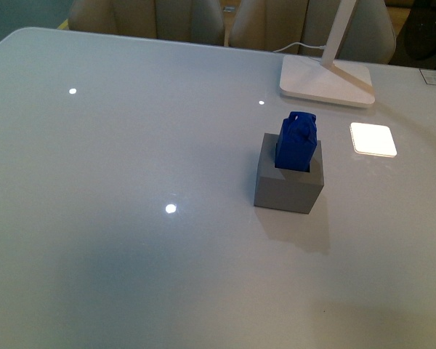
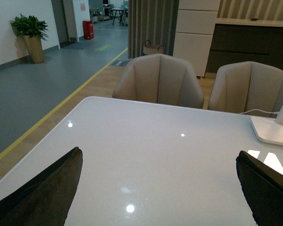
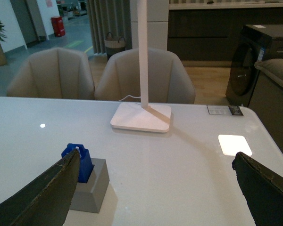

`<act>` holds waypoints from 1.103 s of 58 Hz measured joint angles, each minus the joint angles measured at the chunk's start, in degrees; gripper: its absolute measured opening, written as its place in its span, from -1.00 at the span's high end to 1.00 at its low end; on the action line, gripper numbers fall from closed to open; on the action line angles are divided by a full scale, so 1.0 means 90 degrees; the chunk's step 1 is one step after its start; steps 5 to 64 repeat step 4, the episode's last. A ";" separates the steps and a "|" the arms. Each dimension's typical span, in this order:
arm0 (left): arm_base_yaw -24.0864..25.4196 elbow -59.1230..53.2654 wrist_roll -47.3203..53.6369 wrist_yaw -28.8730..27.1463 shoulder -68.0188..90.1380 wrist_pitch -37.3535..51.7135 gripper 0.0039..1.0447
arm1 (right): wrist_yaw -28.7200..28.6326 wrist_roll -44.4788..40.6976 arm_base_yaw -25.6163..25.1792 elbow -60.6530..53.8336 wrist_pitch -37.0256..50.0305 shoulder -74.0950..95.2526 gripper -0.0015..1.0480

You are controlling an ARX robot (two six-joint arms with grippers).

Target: Insert blue part into gray base

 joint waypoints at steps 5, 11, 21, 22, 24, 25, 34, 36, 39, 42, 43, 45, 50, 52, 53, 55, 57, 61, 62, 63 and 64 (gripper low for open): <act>0.0000 0.0000 0.0000 0.0000 0.0000 0.0000 -0.86 | -0.0002 0.0000 0.0000 0.0000 0.0000 0.0000 -0.83; 0.0000 0.0000 0.0000 0.0000 0.0000 0.0000 -0.86 | -0.0002 0.0000 0.0000 0.0000 0.0000 0.0000 -0.83; 0.0000 0.0000 0.0000 0.0000 0.0000 0.0000 -0.86 | -0.0002 0.0000 0.0000 0.0000 0.0000 0.0000 -0.83; 0.0000 0.0000 0.0000 0.0000 0.0000 0.0000 -0.86 | -0.0002 0.0000 0.0000 0.0000 0.0000 0.0000 -0.83; 0.0000 0.0000 0.0000 0.0000 0.0000 0.0000 -0.86 | -0.0002 0.0000 0.0000 0.0000 0.0000 0.0000 -0.83; 0.0000 0.0000 0.0000 0.0000 0.0000 0.0000 -0.86 | -0.0002 0.0000 0.0000 0.0000 0.0000 0.0000 -0.83; 0.0000 0.0000 0.0000 0.0000 0.0000 0.0000 -0.86 | -0.0002 0.0000 0.0000 0.0000 0.0000 0.0000 -0.83; 0.0000 0.0000 0.0000 0.0000 0.0000 0.0000 -0.86 | -0.0002 0.0000 0.0000 0.0000 0.0000 0.0000 -0.83; 0.0000 0.0000 0.0000 0.0000 0.0000 0.0000 -0.86 | -0.0002 0.0000 0.0000 0.0000 0.0000 0.0000 -0.83; 0.0000 0.0000 0.0000 0.0000 0.0000 0.0000 -0.86 | -0.0002 0.0000 0.0000 0.0000 0.0000 0.0000 -0.83; 0.0000 0.0000 0.0000 0.0000 0.0000 0.0000 -0.86 | -0.0002 0.0000 0.0000 0.0000 0.0000 0.0000 -0.83; 0.0000 0.0000 0.0000 0.0000 0.0000 0.0000 -0.86 | -0.0002 0.0000 0.0000 0.0000 0.0000 0.0000 -0.83; 0.0000 0.0000 0.0000 0.0000 0.0000 0.0000 -0.86 | -0.0002 0.0000 0.0000 0.0000 0.0000 0.0000 -0.83; 0.0000 0.0000 0.0000 0.0000 0.0000 0.0000 -0.86 | -0.0002 0.0000 0.0000 0.0000 0.0000 0.0000 -0.83; 0.0000 0.0000 0.0000 0.0000 0.0000 0.0000 -0.86 | -0.0002 0.0000 0.0000 0.0000 0.0000 0.0000 -0.83; 0.0000 0.0000 0.0000 0.0000 0.0000 0.0000 -0.86 | -0.0002 0.0000 0.0000 0.0000 0.0000 0.0000 -0.83; 0.0000 0.0000 0.0000 0.0000 0.0000 0.0000 -0.86 | -0.0002 0.0000 0.0000 0.0000 0.0000 0.0000 -0.83; 0.0000 0.0000 0.0000 0.0000 0.0000 0.0000 -0.86 | -0.0002 0.0000 0.0000 0.0000 0.0000 0.0000 -0.83; 0.0000 0.0000 0.0000 0.0000 0.0000 0.0000 -0.86 | -0.0002 0.0000 0.0000 0.0000 0.0000 0.0000 -0.83; 0.0000 0.0000 0.0000 0.0000 0.0000 0.0000 -0.86 | -0.0002 0.0000 0.0000 0.0000 0.0000 0.0000 -0.83; 0.0000 0.0000 0.0000 0.0000 0.0000 0.0000 -0.86 | -0.0002 0.0000 0.0000 0.0000 0.0000 0.0000 -0.83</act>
